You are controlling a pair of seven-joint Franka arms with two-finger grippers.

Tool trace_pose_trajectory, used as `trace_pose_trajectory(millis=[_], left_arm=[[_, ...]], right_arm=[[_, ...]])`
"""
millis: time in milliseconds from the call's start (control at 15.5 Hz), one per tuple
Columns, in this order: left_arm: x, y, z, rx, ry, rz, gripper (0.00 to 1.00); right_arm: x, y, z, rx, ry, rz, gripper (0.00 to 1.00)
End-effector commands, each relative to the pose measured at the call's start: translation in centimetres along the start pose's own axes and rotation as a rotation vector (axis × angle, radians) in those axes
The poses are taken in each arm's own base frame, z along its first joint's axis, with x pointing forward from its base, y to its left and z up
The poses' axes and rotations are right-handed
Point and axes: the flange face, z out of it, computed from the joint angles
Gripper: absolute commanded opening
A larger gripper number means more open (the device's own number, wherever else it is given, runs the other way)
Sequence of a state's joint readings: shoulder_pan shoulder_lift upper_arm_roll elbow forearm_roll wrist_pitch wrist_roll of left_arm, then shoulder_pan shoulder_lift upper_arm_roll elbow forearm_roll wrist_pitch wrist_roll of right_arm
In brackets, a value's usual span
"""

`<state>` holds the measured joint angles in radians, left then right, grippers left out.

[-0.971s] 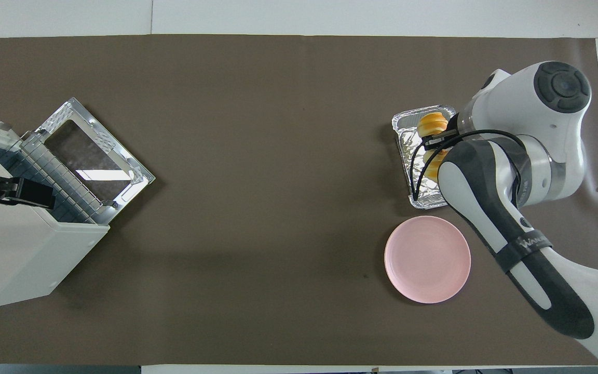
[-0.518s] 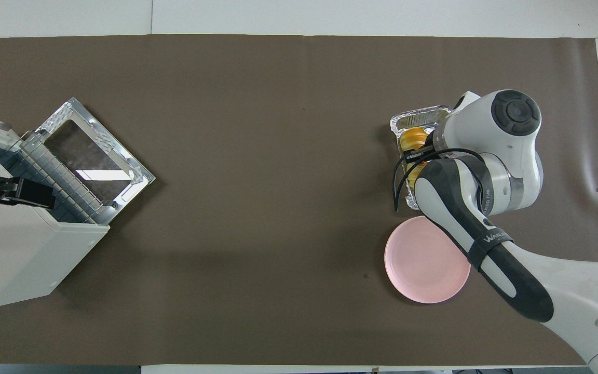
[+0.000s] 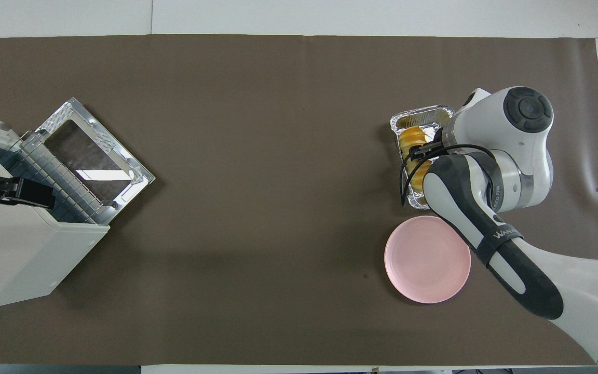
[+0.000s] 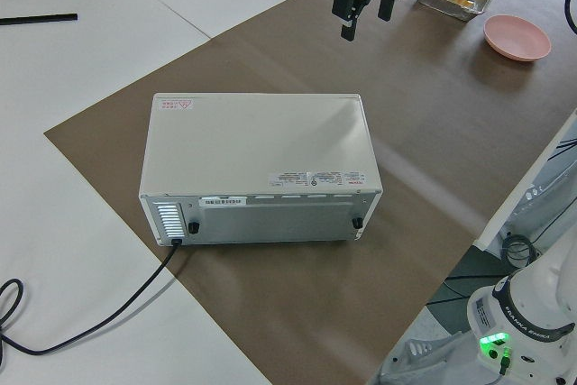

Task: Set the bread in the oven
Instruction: 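Carry the bread slices to the foil tray and lower them in, then open the right gripper and release the bread into the foil tray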

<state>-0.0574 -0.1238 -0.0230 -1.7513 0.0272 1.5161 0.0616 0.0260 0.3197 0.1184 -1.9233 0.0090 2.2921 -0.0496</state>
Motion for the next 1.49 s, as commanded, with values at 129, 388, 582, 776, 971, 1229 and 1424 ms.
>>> trace_pose_trajectory(millis=[129,388,582,776,971,1229,1424], left_arm=[[-0.4,-0.2,-0.4,0.007,0.007,-0.011,1.00],[-0.4,-0.2,-0.4,0.007,0.007,-0.011,1.00],[-0.4,-0.2,-0.4,0.007,0.007,-0.011,1.00],[-0.4,-0.2,-0.4,0.007,0.007,-0.011,1.00],[-0.4,-0.2,-0.4,0.007,0.007,-0.011,1.00],[-0.4,-0.2,-0.4,0.007,0.007,-0.011,1.00],[-0.4,-0.2,-0.4,0.007,0.007,-0.011,1.00]], right_arm=[[-0.5,4.8,-1.7,-0.017,-0.022,0.004,1.00],[-1.6,8.0,-0.6,-0.016,-0.037,0.031,1.00],[-2.4,7.8,1.1,-0.006,-0.035,0.046,1.00],[-2.8,7.8,2.0,-0.003,-0.036,0.055,0.87],[-3.2,8.3,2.2,-0.002,-0.043,0.056,0.20],[-3.2,8.5,2.2,0.005,-0.040,0.071,0.00],[-2.7,8.2,1.7,0.012,-0.035,0.073,0.00]])
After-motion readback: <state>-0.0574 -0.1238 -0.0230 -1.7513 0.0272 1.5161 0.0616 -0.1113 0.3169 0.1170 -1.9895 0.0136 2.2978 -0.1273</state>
